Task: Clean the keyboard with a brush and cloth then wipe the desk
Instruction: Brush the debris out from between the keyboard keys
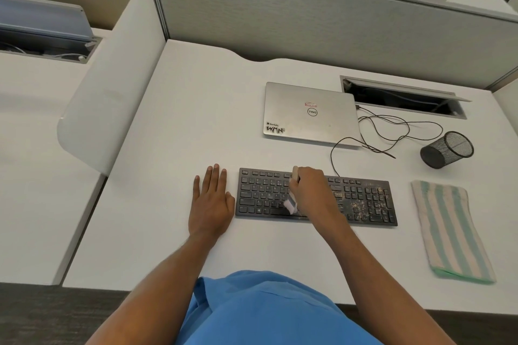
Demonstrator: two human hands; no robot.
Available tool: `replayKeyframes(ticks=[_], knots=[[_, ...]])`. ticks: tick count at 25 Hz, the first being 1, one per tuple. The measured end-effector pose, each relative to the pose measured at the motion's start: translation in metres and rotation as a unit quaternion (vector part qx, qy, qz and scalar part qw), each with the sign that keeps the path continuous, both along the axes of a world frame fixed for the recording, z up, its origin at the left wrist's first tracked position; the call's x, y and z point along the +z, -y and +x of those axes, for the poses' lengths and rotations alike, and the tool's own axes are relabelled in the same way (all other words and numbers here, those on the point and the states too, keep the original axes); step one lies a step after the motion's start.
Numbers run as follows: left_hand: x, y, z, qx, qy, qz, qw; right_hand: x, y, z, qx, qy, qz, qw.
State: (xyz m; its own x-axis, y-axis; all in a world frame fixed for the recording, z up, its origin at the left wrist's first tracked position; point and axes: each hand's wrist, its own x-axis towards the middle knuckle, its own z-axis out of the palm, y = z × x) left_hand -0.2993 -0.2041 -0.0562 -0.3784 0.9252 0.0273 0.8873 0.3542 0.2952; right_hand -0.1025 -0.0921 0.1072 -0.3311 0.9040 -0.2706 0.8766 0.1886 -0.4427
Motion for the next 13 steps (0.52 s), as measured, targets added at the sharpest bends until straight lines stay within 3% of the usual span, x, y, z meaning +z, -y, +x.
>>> replayKeyframes(ticks=[4, 13], knots=[[0.0, 0.0, 0.0, 0.001, -0.002, -0.001, 1.0, 0.003, 0.002, -0.006, 0.0, -0.025, 0.075, 0.997], [0.0, 0.001, 0.0, 0.001, 0.003, 0.002, 1.0, 0.0, 0.003, 0.002, 0.009, 0.03, 0.001, 1.0]])
